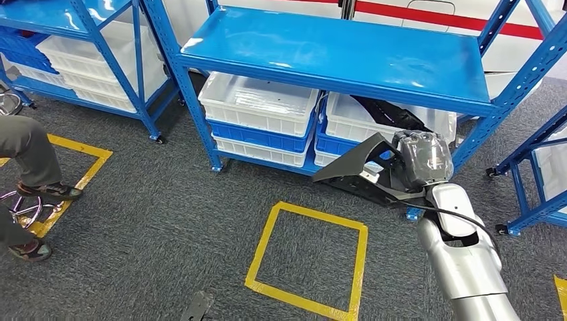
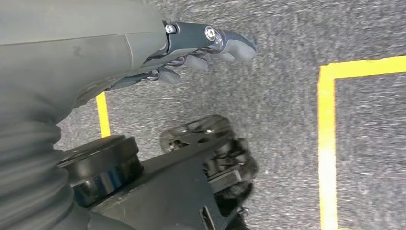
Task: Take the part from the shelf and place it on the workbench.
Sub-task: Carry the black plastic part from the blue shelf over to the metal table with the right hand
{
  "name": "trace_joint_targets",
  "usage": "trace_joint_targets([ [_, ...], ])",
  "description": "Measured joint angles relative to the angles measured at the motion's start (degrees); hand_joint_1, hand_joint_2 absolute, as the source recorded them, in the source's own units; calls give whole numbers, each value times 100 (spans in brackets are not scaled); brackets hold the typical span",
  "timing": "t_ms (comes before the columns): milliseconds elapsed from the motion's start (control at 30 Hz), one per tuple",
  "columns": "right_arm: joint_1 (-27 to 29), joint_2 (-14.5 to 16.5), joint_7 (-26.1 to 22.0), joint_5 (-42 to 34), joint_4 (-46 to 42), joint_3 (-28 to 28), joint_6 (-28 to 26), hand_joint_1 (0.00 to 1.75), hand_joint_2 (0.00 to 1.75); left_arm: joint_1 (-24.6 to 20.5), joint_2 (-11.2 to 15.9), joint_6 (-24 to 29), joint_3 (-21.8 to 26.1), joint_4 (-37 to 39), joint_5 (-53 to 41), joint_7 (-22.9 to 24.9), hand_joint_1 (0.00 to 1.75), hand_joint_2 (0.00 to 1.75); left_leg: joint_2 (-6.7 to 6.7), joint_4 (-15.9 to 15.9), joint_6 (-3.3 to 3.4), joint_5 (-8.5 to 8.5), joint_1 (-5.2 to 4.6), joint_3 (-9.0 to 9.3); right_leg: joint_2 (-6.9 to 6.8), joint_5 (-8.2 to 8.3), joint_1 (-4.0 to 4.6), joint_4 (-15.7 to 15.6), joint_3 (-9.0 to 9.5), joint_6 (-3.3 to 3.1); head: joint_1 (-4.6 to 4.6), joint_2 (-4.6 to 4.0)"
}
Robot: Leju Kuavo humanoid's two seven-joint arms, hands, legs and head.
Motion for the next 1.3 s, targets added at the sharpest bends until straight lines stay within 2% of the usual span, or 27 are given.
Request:
trace_joint_targets([
  [33, 9, 1, 7, 7, -21, -10, -3, 157, 175, -9, 4, -9, -2, -1, -19, 0, 0, 175, -4, -335, 15, 129, 10, 295, 2, 50, -3, 6, -58, 22, -1, 1],
  [100, 38, -1, 36, 29, -91, -40, -13, 157, 175, -49, 16, -16, -8, -5, -63, -1, 0, 175, -21, -1173, 74, 152, -4, 916, 3, 136, 2, 11, -130, 84, 4, 1],
  [133, 54, -2, 51, 41, -133, -59, -20, 157, 175, -70, 22, -15, -14, -7, -80, -1, 0, 175, -32, -1452, 108, 110, -26, 1103, -3, 179, 2, 5, -143, 129, 9, 1],
  [167, 72, -3, 62, 51, -173, -75, -27, 157, 175, -88, 30, -13, -21, -8, -97, 0, 0, 175, -38, -1593, 140, 69, -54, 1178, -11, 226, -5, -6, -153, 178, 9, 1],
  [233, 125, -3, 67, 74, -239, -103, -37, 157, 175, -104, 46, -8, -31, -8, -113, 10, 0, 175, -28, -1659, 233, 165, -83, 1129, -19, 318, -6, -44, -174, 272, 13, 1],
  [267, 157, -6, 67, 84, -266, -119, -38, 157, 175, -113, 52, -7, -32, -7, -116, 16, 0, 175, -14, -1696, 284, 246, -85, 1083, -16, 274, 0, -8, -231, 280, 11, 1],
  [333, 207, -17, 72, 104, -300, -154, -37, 157, 175, -134, 61, -12, -36, -7, -124, 18, 0, 175, 18, -1762, 376, 433, -75, 930, -8, -126, 30, 374, -425, 196, 39, 1],
  [400, 246, -28, 81, 126, -321, -181, -33, 157, 175, -143, 63, -23, -40, -7, -133, 8, 0, 175, 31, -1756, 414, 585, -104, 737, -2, -655, 36, 1110, -616, 105, 64, 1],
  [433, 270, -33, 84, 135, -326, -192, -32, 157, 175, -140, 61, -32, -42, -7, -136, 3, 0, 175, 33, -1754, 417, 661, -119, 638, -1, -767, 40, 1444, -648, 119, 63, 1],
  [467, 295, -38, 86, 143, -329, -201, -30, 157, 175, -137, 60, -42, -43, -6, -136, -1, 0, 175, 36, -1749, 420, 740, -133, 535, 1, -750, 43, 1654, -616, 166, 62, 1],
  [500, 318, -42, 86, 149, -331, -208, -28, 157, 175, -133, 58, -51, -44, -5, -135, -3, 0, 175, 37, -1745, 417, 817, -145, 436, 1, -639, 47, 1691, -506, 228, 64, 0],
  [533, 334, -46, 86, 155, -332, -211, -25, 157, 175, -129, 57, -61, -45, -5, -131, -4, 0, 175, 36, -1739, 406, 892, -153, 339, 2, -494, 51, 1512, -291, 279, 61, 0],
  [567, 342, -49, 85, 162, -337, -212, -17, 157, 175, -124, 56, -70, -45, -5, -123, -8, 0, 175, 33, -1728, 388, 957, -161, 256, 2, -424, 54, 1146, 19, 294, 62, 0],
  [633, 339, -44, 81, 175, -355, -213, -1, 157, 175, -113, 52, -86, -45, -5, -104, -35, 0, 175, 27, -1690, 337, 1055, -187, 145, 8, -557, 99, 241, 664, 217, 52, 1],
  [667, 334, -40, 79, 181, -365, -213, 8, 157, 175, -108, 50, -92, -45, -5, -97, -53, 0, 175, 27, -1671, 311, 1091, -198, 124, 15, -663, 121, -46, 842, 162, 43, 1],
  [733, 331, -32, 70, 172, -371, -211, 20, 157, 175, -87, 44, -94, -45, -4, -92, -72, 0, 175, 25, -1646, 267, 1154, -193, 100, 19, -702, 116, -154, 858, 70, 19, 0],
  [767, 332, -27, 64, 152, -369, -210, 31, 157, 175, -74, 43, -91, -45, -2, -91, -68, 0, 175, 19, -1608, 238, 1112, -177, 73, 13, -671, 92, -143, 835, 29, 16, 0],
  [833, 337, -11, 57, 96, -368, -210, 50, 157, 175, -49, 42, -81, -45, 3, -93, -54, 0, 175, 8, -1335, 153, 768, -132, -31, -4, -586, 53, -131, 796, -67, 7, 1],
  [900, 341, 2, 54, 49, -372, -212, 63, 157, 175, -39, 41, -75, -45, 5, -97, -43, 0, 175, 5, -692, 70, 275, -85, -216, 9, -507, 71, -110, 730, -106, -1, 1],
  [933, 347, 5, 50, 26, -373, -214, 66, 157, 175, -38, 41, -75, -45, 5, -99, -37, 0, 175, 5, -371, 48, 146, -66, -291, 28, -480, 80, -91, 679, -100, 1, 1],
  [967, 356, 7, 43, 7, -373, -216, 67, 157, 175, -36, 40, -73, -45, 5, -102, -31, 0, 175, 5, -182, 40, 127, -53, -303, 55, -463, 88, -67, 634, -92, -1, 1],
  [1000, 365, 8, 35, -8, -373, -217, 66, 157, 175, -34, 40, -70, -45, 5, -107, -26, 0, 175, -1, -201, 49, 211, -48, -219, 85, -456, 94, -39, 598, -85, -1, 1],
  [1033, 371, 10, 26, -15, -374, -219, 63, 157, 175, -33, 42, -66, -45, 5, -112, -21, 0, 175, -28, -440, 76, 362, -47, -32, 122, -454, 102, -14, 576, -81, -2, 1],
  [1100, 361, 18, 8, -11, -379, -219, 55, 157, 175, -35, 60, -44, -45, 5, -126, -19, 0, 175, -232, -1075, 175, 547, -42, 372, 204, -443, 92, 12, 537, -60, 21, 0],
  [1167, 342, 34, -3, 3, -382, -219, 38, 157, 175, -35, 82, -19, -45, 7, -139, -14, 0, 175, -421, -1421, 249, 556, -61, 551, 299, -400, 32, 10, 470, 10, 19, 0],
  [1233, 341, 51, -10, 20, -388, -218, 22, 157, 175, -43, 91, -1, -45, 7, -143, -10, 0, 175, -384, -1525, 291, 594, -105, 580, 424, -339, -27, -33, 410, 109, -18, 1],
  [1300, 355, 59, -18, 26, -398, -220, 16, 157, 175, -62, 97, 16, -44, 5, -143, -11, 0, 175, -263, -1695, 353, 655, -90, 656, 451, -334, -24, -58, 379, 153, -28, 1],
])
